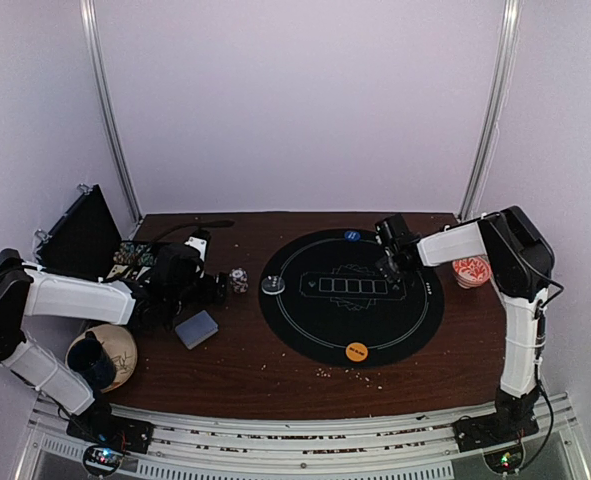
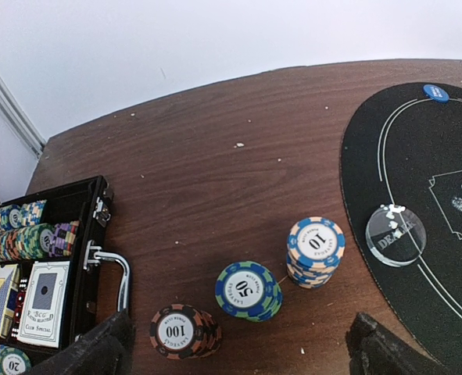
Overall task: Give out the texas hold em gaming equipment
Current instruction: Move the all-in button to the poker table mat.
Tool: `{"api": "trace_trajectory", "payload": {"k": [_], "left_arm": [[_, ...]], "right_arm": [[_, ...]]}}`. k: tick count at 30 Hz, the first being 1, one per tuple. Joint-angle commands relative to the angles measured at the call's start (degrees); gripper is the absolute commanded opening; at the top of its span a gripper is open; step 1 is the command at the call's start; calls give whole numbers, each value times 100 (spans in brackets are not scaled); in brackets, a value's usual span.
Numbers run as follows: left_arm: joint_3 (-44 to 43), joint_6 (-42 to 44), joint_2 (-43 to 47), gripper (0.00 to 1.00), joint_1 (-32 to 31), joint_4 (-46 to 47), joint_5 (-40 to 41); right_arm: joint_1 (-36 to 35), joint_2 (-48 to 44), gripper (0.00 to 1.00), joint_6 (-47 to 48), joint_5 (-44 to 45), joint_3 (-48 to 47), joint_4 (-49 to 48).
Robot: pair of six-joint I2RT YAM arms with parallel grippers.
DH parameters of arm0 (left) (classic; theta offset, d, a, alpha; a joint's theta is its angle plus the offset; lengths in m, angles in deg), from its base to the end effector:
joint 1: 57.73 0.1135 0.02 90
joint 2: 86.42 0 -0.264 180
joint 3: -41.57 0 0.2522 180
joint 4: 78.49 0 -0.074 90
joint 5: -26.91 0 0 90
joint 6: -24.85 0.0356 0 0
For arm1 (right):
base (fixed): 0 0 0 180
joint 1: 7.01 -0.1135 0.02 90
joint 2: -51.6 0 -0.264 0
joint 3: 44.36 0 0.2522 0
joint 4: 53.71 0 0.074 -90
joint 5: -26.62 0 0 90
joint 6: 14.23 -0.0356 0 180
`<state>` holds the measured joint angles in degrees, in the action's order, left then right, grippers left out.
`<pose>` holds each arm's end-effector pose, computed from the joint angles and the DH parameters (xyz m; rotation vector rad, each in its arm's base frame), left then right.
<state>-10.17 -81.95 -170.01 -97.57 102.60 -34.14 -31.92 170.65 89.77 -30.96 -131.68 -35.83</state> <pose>0.2376 -0.1758 0.1890 0.1126 2.0327 -0.0855 0.3981 0.1639 0.1324 -0.5409 2.2789 -0.5926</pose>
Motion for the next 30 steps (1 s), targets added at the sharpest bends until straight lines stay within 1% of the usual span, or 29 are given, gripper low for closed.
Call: {"api": "trace_trajectory", "payload": {"k": [1, 9, 14, 17, 20, 25, 27, 30], "left_arm": [[-131, 36, 35, 98, -27, 70, 7], [-113, 23, 62, 98, -27, 70, 38], [-113, 19, 62, 98, -27, 70, 16], [-113, 19, 62, 98, -30, 70, 21], [-118, 18, 54, 98, -31, 70, 26], [-139, 18, 38, 98, -32, 29, 45], [-148, 14, 44, 98, -26, 10, 48], [-141, 2, 77, 98, -33, 8, -6]], "right_arm": [[314, -169, 100, 169, 136, 550, 443], [704, -307, 100, 120, 144, 644, 505], [744, -274, 100, 129, 172, 553, 653], [684, -414, 100, 88, -76, 251, 1006], [503, -834, 100, 17, -488, -235, 1501], [-152, -1566, 100, -224, -1328, -1163, 2485], [-469, -1812, 100, -233, -1626, -1372, 2746], [-879, -2163, 100, -90, -2257, -1346, 2961]]}}
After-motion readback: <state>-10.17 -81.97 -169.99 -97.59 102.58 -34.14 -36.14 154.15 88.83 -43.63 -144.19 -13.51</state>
